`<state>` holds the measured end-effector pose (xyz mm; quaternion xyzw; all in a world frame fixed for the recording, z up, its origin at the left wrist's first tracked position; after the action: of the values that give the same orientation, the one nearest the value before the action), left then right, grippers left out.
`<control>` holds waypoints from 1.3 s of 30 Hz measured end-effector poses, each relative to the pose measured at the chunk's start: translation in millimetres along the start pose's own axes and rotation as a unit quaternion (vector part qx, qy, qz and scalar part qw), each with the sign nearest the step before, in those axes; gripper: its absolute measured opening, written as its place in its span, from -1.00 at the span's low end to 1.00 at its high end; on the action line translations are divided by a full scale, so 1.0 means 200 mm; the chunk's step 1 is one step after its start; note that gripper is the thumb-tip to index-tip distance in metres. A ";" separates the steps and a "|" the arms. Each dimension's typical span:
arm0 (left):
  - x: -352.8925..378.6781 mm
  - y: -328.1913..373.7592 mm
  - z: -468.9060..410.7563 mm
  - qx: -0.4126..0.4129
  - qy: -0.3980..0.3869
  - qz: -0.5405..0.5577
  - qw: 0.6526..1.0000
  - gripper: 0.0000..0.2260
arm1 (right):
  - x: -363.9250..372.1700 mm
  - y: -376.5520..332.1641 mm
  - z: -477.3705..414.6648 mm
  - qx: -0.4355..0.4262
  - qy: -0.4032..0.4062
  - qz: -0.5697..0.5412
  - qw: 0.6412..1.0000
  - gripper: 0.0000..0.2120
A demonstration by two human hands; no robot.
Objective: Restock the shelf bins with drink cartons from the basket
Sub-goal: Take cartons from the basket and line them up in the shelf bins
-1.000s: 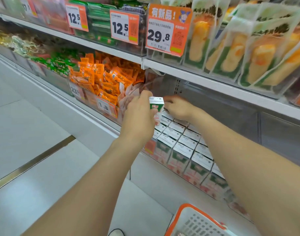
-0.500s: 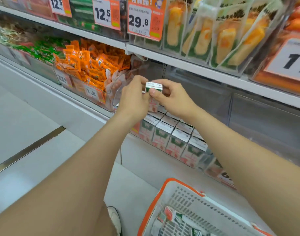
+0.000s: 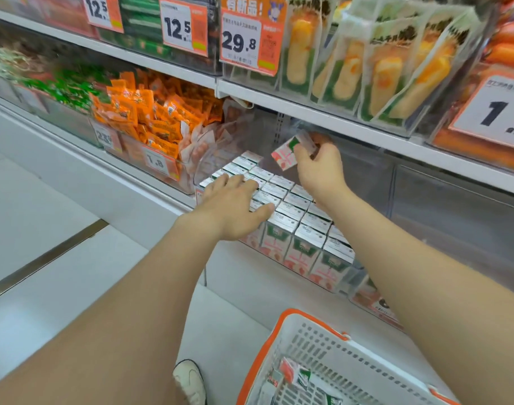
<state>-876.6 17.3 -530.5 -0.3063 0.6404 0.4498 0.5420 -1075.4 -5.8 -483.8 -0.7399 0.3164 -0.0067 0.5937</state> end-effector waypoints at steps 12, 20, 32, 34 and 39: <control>0.05 0.09 0.04 -0.017 -0.114 -0.055 0.992 -0.05 | 0.38 0.14 -0.22 0.000 -0.210 0.304 0.929 -0.75; -0.02 0.13 0.03 0.007 -0.080 -0.060 0.995 -0.24 | 0.31 0.04 -0.06 -0.063 -0.257 0.363 0.893 -0.60; -0.04 0.67 0.58 0.178 -0.026 -0.038 0.983 -0.81 | -0.48 -0.24 1.21 -0.273 -0.108 0.285 0.913 -0.84; 0.10 0.75 0.67 0.206 -0.124 -0.030 0.970 -0.85 | -0.50 -0.05 1.35 -0.223 -0.203 0.345 0.889 -0.84; 0.63 0.89 0.86 0.219 -0.339 -0.121 0.907 -0.73 | -0.54 0.47 1.62 -0.082 -0.386 0.427 0.814 -0.84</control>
<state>-989.6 257.2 -610.7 -0.0841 0.4589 0.3060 0.8299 -1079.6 320.1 -623.0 -0.5181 0.3451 0.5592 0.5475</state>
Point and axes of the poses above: each hand's wrist, its own z-axis away from the middle knuckle, its own x-axis out of the palm, y = z × x, the point moved 7 cm from there along -z, towards the middle knuckle, and after that the axes turned 3 degrees about -z, right-handed, at the moved point
